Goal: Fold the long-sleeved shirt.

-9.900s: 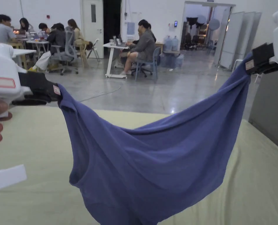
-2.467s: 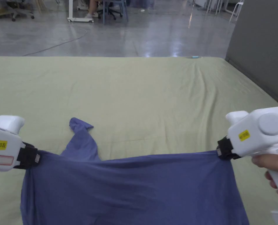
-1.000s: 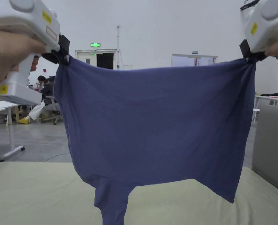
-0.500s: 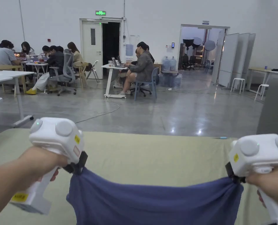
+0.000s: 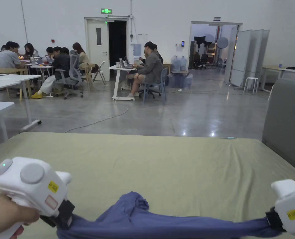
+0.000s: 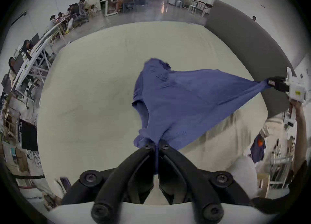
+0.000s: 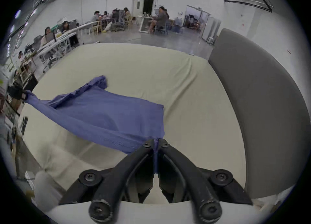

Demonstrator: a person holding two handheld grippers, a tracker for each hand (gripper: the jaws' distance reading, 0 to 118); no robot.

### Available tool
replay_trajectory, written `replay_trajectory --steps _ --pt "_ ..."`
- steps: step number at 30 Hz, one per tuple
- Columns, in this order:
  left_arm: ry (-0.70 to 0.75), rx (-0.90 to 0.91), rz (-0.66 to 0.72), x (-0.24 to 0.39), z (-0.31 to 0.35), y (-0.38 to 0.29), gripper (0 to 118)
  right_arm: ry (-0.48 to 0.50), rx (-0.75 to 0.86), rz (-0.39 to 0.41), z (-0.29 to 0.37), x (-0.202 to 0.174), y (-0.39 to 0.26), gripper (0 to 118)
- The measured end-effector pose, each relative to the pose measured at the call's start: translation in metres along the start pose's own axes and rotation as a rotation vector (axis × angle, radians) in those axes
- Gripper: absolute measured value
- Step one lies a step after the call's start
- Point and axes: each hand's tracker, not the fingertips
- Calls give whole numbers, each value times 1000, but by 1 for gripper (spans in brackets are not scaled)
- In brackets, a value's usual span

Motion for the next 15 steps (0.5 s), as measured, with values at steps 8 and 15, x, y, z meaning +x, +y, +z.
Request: replay_trajectory --steps 8,15 --pt "-10 -134 -63 41 -42 -126 0 61 -123 -41 -4 -16 -147 1" --pt "-22 -213 -43 61 -103 -205 0 64 -234 -42 -43 -38 -220 1"
